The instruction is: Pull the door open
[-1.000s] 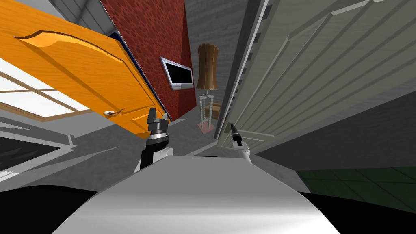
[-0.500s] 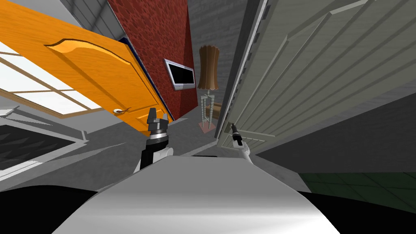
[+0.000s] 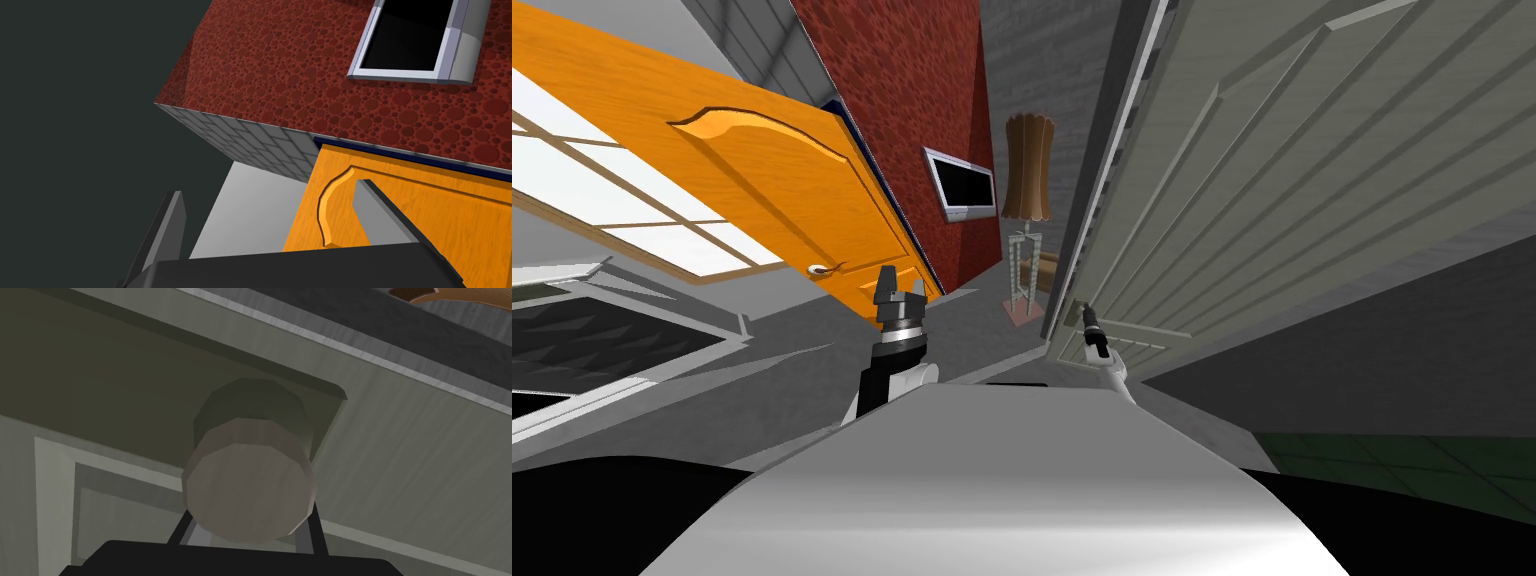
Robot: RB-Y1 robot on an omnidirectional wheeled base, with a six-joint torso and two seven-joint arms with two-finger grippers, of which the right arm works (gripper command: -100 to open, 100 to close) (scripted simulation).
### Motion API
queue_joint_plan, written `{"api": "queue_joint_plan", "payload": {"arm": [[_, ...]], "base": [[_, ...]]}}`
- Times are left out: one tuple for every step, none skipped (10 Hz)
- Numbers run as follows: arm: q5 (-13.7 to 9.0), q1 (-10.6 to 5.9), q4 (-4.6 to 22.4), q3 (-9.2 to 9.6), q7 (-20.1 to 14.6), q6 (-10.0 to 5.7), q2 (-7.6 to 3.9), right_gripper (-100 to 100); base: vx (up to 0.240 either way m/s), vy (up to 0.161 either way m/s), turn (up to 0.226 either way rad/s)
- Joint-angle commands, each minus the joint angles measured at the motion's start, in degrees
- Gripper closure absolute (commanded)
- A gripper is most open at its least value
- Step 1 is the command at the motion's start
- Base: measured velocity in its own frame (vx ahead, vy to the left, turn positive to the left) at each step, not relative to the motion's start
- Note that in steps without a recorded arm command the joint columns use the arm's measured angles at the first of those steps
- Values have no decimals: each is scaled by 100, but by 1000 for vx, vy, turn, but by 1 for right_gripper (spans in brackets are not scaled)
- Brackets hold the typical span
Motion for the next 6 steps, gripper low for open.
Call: {"api": "queue_joint_plan", "payload": {"arm": [[-97, -19, -33, 121, -178, -19, 49, 100], [-313, -46, 10, 165, -389, -26, 23, 100], [-313, -46, 10, 165, -416, -26, 23, 100], [-531, -74, 53, 210, -655, -34, -3, 100], [-720, -102, 97, 254, -790, -41, -29, 100], [-749, -102, 97, 254, -893, -41, -29, 100]], "base": [[-48, -28, 25], [-64, -23, 89], [-53, -18, 46], [-54, -30, 48], [-88, -51, 123], [-69, -36, 77]]}}
